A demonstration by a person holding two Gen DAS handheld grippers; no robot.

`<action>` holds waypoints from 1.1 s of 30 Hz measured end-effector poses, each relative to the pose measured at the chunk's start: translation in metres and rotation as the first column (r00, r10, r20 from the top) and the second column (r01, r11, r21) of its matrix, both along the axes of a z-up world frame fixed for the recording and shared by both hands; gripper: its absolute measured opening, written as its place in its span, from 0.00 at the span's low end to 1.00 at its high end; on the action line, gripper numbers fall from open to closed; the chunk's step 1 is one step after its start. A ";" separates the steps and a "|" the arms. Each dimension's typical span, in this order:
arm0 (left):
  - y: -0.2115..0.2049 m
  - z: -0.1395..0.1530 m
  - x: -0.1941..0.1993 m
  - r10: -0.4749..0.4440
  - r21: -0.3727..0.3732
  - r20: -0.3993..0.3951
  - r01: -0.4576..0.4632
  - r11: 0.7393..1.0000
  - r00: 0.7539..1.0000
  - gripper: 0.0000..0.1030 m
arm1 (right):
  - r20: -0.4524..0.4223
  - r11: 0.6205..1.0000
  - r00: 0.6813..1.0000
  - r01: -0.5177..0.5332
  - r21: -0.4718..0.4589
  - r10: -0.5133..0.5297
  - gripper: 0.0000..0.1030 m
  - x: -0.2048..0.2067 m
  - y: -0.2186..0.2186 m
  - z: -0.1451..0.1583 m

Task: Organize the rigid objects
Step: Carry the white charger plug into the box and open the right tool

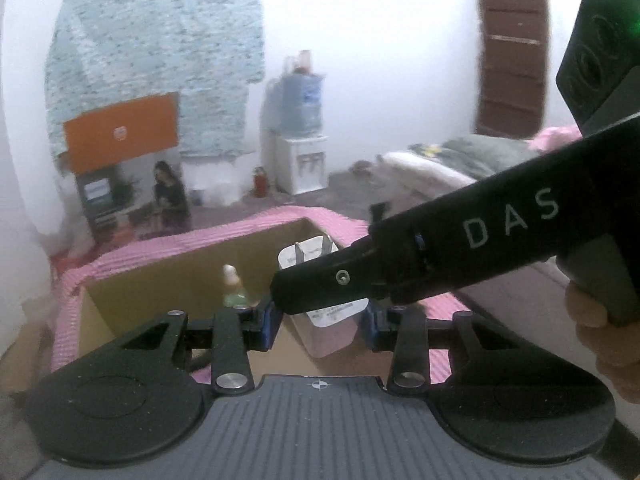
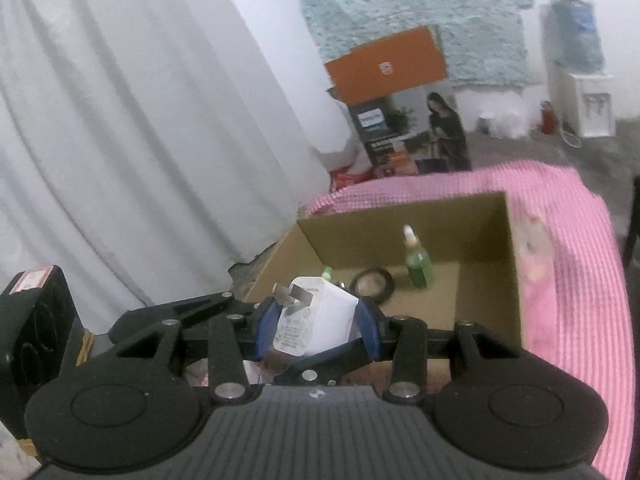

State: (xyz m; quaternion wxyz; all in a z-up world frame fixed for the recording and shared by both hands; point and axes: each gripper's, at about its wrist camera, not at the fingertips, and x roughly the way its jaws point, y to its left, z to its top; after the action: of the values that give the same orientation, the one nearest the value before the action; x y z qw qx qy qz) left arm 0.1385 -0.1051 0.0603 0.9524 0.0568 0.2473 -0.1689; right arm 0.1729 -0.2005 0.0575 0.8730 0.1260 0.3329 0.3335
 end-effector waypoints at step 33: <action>0.022 -0.071 0.148 0.151 -0.057 -0.489 -0.204 0.977 0.859 0.38 | -0.395 0.988 0.916 -0.119 -0.097 0.072 0.44 0.186 0.039 -0.095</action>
State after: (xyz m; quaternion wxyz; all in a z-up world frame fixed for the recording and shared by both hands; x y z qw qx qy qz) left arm 0.2863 -0.0830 -0.0112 0.8738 -0.0609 0.4716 -0.1021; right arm 0.3589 -0.1611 -0.0379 0.7777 0.1211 0.5252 0.3234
